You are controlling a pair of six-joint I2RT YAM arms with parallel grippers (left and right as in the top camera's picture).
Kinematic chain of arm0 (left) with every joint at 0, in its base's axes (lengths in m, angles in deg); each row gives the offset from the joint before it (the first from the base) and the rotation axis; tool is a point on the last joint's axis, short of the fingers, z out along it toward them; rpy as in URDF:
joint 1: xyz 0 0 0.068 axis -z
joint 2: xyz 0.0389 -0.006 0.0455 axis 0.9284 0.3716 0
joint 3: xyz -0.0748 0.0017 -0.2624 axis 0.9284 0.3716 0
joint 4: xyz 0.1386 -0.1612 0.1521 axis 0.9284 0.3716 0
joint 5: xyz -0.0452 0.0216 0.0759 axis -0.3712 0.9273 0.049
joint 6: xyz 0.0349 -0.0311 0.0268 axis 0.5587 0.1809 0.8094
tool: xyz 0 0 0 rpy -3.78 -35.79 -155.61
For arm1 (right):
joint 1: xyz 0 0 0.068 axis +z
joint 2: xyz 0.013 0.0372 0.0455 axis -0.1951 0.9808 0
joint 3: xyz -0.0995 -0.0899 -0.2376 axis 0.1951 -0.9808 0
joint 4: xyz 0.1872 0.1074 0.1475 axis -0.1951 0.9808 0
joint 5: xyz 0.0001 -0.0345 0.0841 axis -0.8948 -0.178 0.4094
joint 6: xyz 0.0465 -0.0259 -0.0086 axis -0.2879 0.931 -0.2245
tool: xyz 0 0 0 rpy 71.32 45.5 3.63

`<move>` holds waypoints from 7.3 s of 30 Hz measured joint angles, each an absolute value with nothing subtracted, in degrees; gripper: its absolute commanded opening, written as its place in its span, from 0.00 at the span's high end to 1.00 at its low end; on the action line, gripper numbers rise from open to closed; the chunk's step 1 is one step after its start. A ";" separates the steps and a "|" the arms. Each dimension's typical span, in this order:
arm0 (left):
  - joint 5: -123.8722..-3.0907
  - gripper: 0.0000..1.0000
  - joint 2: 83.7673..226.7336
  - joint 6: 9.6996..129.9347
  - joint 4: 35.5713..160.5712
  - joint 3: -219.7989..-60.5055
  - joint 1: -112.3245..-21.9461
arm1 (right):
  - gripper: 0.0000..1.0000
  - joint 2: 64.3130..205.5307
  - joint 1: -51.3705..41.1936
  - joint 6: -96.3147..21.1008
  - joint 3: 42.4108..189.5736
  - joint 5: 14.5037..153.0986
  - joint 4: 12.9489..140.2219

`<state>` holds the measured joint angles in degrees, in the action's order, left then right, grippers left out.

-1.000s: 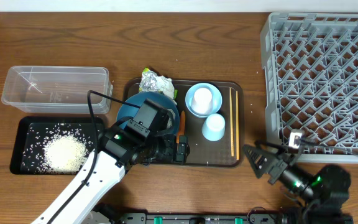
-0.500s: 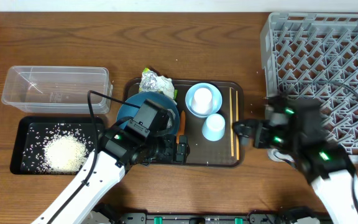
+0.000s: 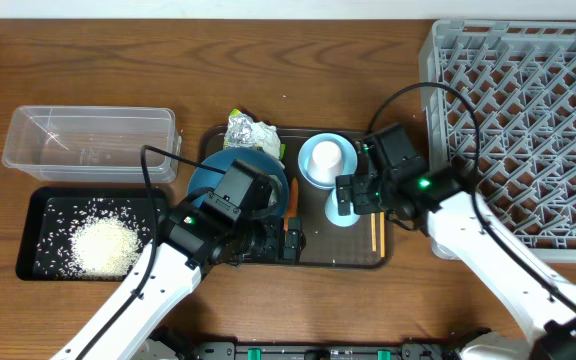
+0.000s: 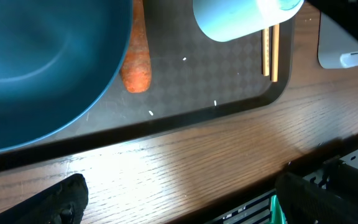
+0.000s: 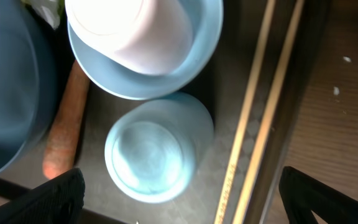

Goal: Sort waste into correct bins and load items into the dishwasher rack
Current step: 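Lower the right gripper and grasp the light-blue cup, then carry the light-blue cup right into the dishwasher rack, then release the cup upside down in the rack and lift the right gripper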

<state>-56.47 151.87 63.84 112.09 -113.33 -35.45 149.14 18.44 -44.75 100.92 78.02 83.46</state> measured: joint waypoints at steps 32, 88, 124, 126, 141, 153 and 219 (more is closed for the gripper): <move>-56.47 0.01 151.87 63.84 112.07 -113.33 -35.45 | 0.16 160.16 25.41 -47.57 100.99 70.79 78.98; -56.47 0.00 151.87 63.84 112.07 -113.33 -35.45 | 0.26 152.13 -40.09 -37.76 115.48 72.14 77.49; -56.47 0.00 151.87 63.84 112.07 -113.33 -35.45 | 0.79 157.55 -41.78 -36.38 115.46 73.67 79.13; -56.47 0.00 151.87 63.84 112.07 -113.33 -35.45 | 0.74 157.71 -41.67 -36.89 115.46 73.93 79.44; -56.47 0.00 151.87 63.84 112.07 -113.33 -35.45 | 0.73 152.90 -33.69 -39.60 116.24 67.42 83.87; -56.47 0.00 151.87 63.84 112.07 -113.33 -35.45 | 0.78 154.08 -37.80 -37.69 116.31 67.14 81.58; -56.47 0.00 151.87 63.84 112.07 -113.33 -35.45 | 0.99 171.67 -37.84 -37.02 134.38 70.85 105.88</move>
